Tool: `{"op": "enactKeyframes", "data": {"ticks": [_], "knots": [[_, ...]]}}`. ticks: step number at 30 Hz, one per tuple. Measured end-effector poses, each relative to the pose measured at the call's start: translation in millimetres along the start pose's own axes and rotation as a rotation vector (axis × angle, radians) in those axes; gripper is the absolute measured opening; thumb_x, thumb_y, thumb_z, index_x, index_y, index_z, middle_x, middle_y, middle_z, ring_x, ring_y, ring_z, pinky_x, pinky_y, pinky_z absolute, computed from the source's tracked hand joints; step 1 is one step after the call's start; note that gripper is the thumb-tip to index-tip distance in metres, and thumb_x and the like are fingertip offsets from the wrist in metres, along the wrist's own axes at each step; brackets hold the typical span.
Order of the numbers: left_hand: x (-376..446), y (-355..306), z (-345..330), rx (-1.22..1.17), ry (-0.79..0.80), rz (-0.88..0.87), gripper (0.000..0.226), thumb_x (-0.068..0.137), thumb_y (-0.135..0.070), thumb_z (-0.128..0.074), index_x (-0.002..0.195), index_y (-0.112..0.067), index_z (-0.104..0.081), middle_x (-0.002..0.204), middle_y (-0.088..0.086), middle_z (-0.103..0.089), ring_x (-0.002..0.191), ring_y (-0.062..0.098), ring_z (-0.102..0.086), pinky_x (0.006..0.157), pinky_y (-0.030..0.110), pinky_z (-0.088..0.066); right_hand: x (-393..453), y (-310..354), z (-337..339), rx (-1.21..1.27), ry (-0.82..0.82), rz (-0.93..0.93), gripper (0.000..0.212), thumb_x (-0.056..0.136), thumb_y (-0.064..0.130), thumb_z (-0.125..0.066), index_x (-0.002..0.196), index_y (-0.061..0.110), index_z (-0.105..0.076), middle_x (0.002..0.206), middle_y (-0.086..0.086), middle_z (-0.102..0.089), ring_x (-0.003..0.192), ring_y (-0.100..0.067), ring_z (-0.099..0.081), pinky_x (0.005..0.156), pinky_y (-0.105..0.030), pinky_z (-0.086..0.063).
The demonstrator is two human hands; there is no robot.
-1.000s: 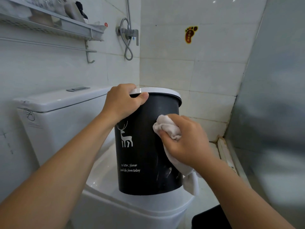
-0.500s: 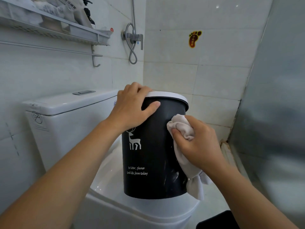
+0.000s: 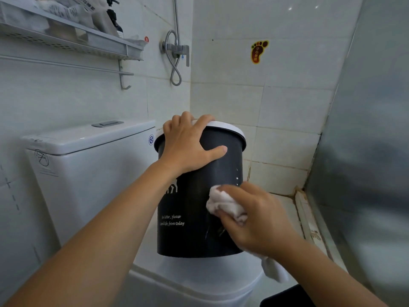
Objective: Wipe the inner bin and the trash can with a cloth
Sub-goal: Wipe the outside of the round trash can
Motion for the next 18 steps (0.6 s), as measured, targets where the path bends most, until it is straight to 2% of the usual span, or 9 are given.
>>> {"op": "enactKeyframes", "data": {"ticks": [5, 9, 13, 18], "knots": [[5.1, 13.2, -1.6, -0.037, 0.032, 0.059, 0.079, 0.066, -0.081, -0.055, 0.135, -0.045, -0.044, 0.112, -0.003, -0.036, 0.113, 0.024, -0.037, 0.107, 0.038, -0.024, 37.1, -31.7, -6.3, 0.039, -0.177, -0.269, 0.029, 0.093, 0.053, -0.064, 0.121, 0.043, -0.064, 0.085, 0.007, -0.055, 0.073, -0.016, -0.058, 0.061, -0.034, -0.049], [6.7, 26.3, -4.0, -0.074, 0.030, 0.091, 0.073, 0.069, -0.079, -0.058, 0.132, -0.045, -0.045, 0.113, -0.003, -0.036, 0.113, 0.024, -0.036, 0.105, 0.035, -0.023, 20.6, -17.1, -13.9, 0.008, -0.098, -0.103, 0.039, 0.094, 0.053, -0.059, 0.129, 0.034, -0.062, 0.090, 0.005, -0.053, 0.068, -0.015, -0.052, 0.055, -0.039, -0.051], [7.5, 32.5, -3.2, -0.137, 0.035, 0.069, 0.075, 0.065, -0.081, -0.055, 0.130, -0.045, -0.045, 0.111, -0.004, -0.035, 0.111, 0.020, -0.033, 0.101, 0.031, -0.020, -2.0, -1.0, -13.2, 0.050, 0.038, 0.127, 0.040, 0.093, 0.046, -0.065, 0.131, 0.035, -0.062, 0.094, 0.007, -0.053, 0.071, -0.011, -0.050, 0.056, -0.032, -0.048], [12.9, 27.4, -6.6, -0.105, 0.045, 0.074, 0.076, 0.066, -0.078, -0.059, 0.131, -0.043, -0.046, 0.112, -0.003, -0.036, 0.113, 0.022, -0.035, 0.100, 0.031, -0.020, 48.2, -13.1, -13.0, 0.020, -0.113, -0.019, 0.038, 0.091, 0.049, -0.063, 0.127, 0.037, -0.065, 0.089, 0.007, -0.053, 0.069, -0.014, -0.054, 0.056, -0.034, -0.050]]}}
Point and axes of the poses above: each hand's wrist, its own x-axis towards the middle knuckle, its own z-axis out of the back of the hand, y = z × x, the point moved 1 cm from there along x, towards the middle knuckle
